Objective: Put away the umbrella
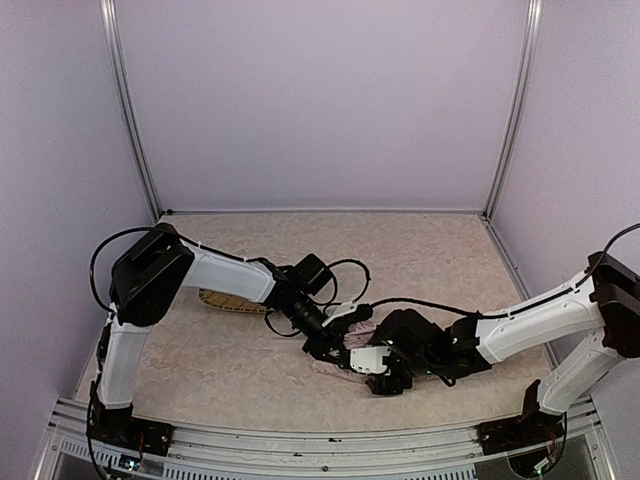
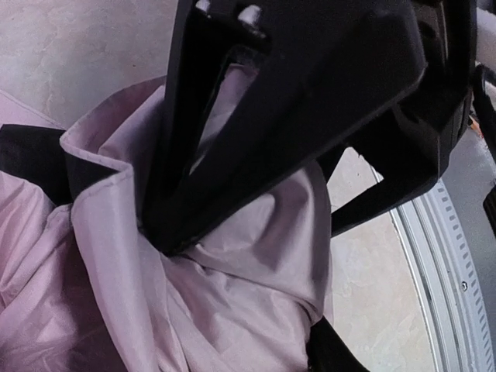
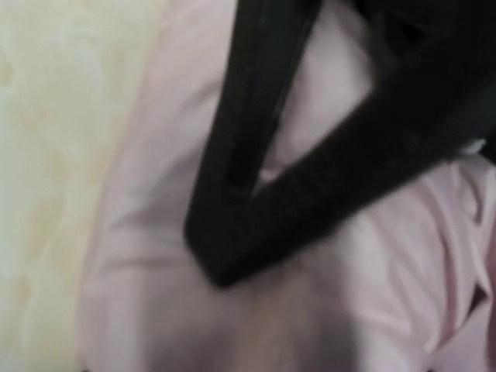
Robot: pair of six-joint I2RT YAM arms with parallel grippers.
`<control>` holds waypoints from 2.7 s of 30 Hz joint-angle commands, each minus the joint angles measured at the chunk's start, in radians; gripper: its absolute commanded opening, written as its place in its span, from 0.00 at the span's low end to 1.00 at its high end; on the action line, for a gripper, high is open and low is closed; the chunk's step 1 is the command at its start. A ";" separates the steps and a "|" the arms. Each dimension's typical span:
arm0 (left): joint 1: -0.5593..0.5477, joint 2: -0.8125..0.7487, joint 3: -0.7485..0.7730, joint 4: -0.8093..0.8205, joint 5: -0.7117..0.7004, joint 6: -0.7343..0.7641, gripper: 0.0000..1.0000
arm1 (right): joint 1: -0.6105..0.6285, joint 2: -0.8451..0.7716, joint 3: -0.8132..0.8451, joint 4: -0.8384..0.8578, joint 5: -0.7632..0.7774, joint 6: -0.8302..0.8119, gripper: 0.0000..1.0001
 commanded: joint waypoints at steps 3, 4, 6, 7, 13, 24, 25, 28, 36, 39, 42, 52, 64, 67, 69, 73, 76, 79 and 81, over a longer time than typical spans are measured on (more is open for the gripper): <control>0.002 0.112 -0.070 -0.243 -0.057 0.004 0.35 | 0.006 0.137 0.055 0.018 -0.033 0.017 0.78; 0.004 0.113 -0.065 -0.245 -0.051 0.008 0.35 | 0.005 0.153 0.062 0.022 -0.050 0.025 0.76; 0.005 0.112 -0.061 -0.248 -0.034 0.013 0.35 | 0.005 0.188 0.074 0.020 -0.047 0.038 0.67; 0.007 0.110 -0.061 -0.248 -0.024 0.016 0.35 | 0.004 0.203 0.078 0.012 -0.039 0.048 0.58; 0.023 0.056 -0.076 -0.238 0.021 0.054 0.42 | -0.015 0.213 0.082 -0.042 -0.061 0.054 0.19; 0.154 -0.473 -0.333 0.231 -0.316 -0.140 0.99 | -0.065 0.124 0.093 -0.134 -0.122 0.077 0.00; 0.156 -0.531 -0.365 0.275 -0.371 -0.140 0.99 | -0.069 0.112 0.095 -0.135 -0.129 0.080 0.00; 0.162 -0.699 -0.473 0.428 -0.484 -0.121 0.99 | -0.094 0.077 0.103 -0.134 -0.192 0.095 0.00; 0.248 -0.972 -0.896 1.495 -0.521 -0.628 0.99 | -0.251 -0.118 0.164 -0.133 -0.485 0.131 0.00; 0.236 -0.977 -0.822 1.380 -0.369 -0.538 0.98 | -0.322 -0.185 0.216 -0.175 -0.597 0.134 0.00; 0.194 -0.980 -0.775 1.129 -0.377 -0.447 0.81 | -0.385 -0.233 0.284 -0.238 -0.703 0.129 0.00; 0.046 -0.951 -0.939 1.189 -0.330 -0.333 0.66 | -0.449 -0.270 0.562 -0.402 -0.946 0.074 0.00; -0.052 -0.687 -0.904 1.507 -0.398 -0.384 0.75 | -0.449 -0.248 0.697 -0.267 -0.966 0.230 0.00; -0.079 -0.585 -0.860 1.630 -0.426 -0.428 0.76 | -0.449 -0.248 0.697 -0.230 -0.987 0.259 0.00; -0.090 -0.518 -0.807 1.642 -0.438 -0.426 0.77 | -0.449 -0.254 0.690 -0.204 -1.000 0.274 0.00; -0.094 -0.464 -0.765 1.652 -0.447 -0.435 0.63 | -0.449 -0.273 0.678 -0.197 -0.993 0.279 0.00; -0.094 -0.473 -0.760 1.621 -0.435 -0.432 0.46 | -0.449 -0.292 0.663 -0.201 -0.968 0.278 0.00; -0.095 -0.475 -0.747 1.565 -0.442 -0.410 0.47 | -0.449 -0.300 0.632 -0.176 -0.965 0.288 0.00; -0.095 -0.472 -0.753 1.570 -0.468 -0.400 0.57 | -0.449 -0.294 0.626 -0.169 -0.972 0.293 0.00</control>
